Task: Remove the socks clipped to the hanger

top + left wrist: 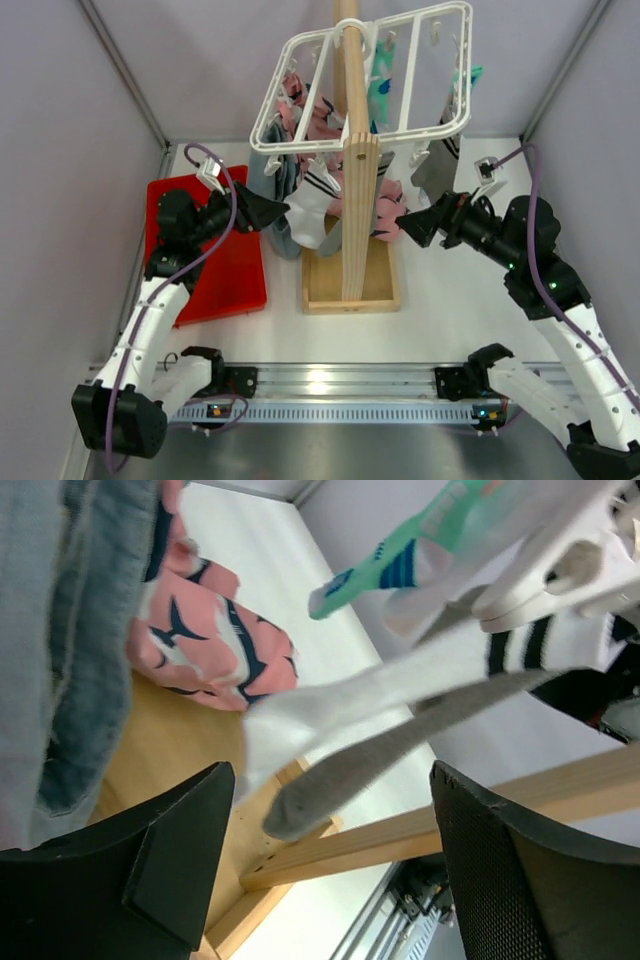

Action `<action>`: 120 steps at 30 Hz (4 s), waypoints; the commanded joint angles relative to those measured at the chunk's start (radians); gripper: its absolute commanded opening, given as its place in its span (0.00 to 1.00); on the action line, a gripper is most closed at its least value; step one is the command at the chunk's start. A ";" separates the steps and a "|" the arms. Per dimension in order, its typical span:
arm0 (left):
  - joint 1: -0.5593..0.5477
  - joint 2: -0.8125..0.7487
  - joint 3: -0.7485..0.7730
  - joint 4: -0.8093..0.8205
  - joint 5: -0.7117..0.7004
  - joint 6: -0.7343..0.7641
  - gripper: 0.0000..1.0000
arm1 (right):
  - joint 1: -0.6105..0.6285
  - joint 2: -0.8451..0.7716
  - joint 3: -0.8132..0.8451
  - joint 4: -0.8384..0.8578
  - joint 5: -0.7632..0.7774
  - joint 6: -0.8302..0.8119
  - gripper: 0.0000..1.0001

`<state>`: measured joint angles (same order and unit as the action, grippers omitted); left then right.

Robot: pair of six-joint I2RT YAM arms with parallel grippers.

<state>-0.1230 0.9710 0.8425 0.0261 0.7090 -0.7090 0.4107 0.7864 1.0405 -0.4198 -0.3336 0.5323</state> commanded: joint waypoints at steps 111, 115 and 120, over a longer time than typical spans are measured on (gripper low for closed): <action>-0.391 0.109 0.026 0.284 -0.118 -0.175 0.85 | 0.231 0.382 0.044 0.550 -0.114 0.247 0.00; -0.391 0.055 0.014 0.284 -0.102 -0.201 0.82 | 0.231 0.387 0.052 0.536 -0.111 0.247 0.00; -0.391 0.000 0.010 0.284 -0.141 -0.259 0.81 | 0.231 0.399 0.053 0.542 -0.128 0.262 0.00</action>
<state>-0.5106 0.9985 0.8593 0.2443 0.5861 -0.9295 0.6254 1.1885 1.0454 0.1158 -0.4568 0.8036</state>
